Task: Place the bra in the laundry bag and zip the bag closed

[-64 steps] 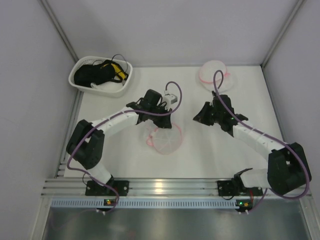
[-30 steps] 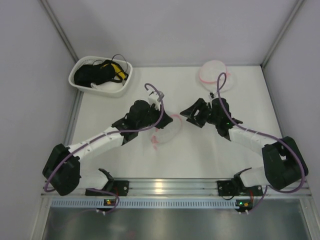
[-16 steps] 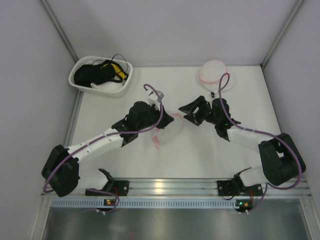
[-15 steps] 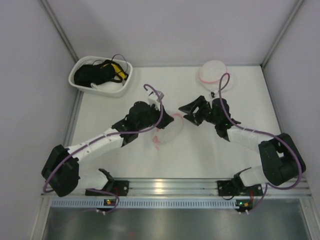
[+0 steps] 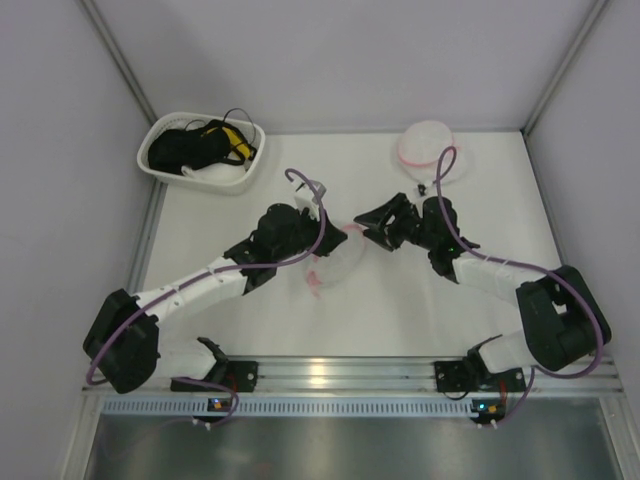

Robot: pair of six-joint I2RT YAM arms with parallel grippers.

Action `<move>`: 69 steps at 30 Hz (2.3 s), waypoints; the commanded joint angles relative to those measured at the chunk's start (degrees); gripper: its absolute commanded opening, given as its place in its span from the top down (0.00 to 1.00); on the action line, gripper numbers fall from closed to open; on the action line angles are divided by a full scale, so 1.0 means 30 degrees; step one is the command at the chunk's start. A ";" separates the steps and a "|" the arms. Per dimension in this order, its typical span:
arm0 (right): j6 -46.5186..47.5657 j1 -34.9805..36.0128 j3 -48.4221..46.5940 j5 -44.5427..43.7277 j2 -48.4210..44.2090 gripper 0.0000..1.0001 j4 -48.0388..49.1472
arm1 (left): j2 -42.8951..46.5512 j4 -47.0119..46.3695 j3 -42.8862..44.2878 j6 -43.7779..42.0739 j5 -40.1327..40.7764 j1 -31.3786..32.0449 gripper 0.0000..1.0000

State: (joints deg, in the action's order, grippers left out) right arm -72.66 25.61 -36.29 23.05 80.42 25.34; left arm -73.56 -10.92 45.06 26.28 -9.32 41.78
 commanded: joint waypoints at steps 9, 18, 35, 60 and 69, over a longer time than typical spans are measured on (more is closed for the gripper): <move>-0.0212 0.0225 -0.0441 0.0081 0.0262 0.61 0.1221 | -0.0177 -0.1927 -0.0107 0.0204 -0.0085 0.0107 1.00; 0.0578 0.0196 -0.0822 -0.0533 0.0146 0.75 0.0166 | -0.0031 -0.1927 -0.0282 0.0116 -0.0027 0.0195 1.00; 0.2744 0.0225 -0.1524 -0.1587 0.0029 1.00 -0.2176 | 0.0524 -0.1898 -0.0488 0.0378 0.0908 0.0224 1.00; 1.1823 0.0195 -0.5800 -0.6394 -0.0645 1.00 -0.9443 | 0.3515 0.2256 0.0209 -0.2251 0.3488 0.0224 0.02; 1.3993 0.0196 -0.6711 -0.3731 -0.1436 1.00 -0.8624 | -0.0115 0.4723 0.5222 -0.8464 -0.0258 0.0166 0.02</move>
State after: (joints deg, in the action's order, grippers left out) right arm -35.00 26.39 -54.08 7.88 78.81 -2.92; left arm -70.28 -0.64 57.95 8.93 -5.15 42.52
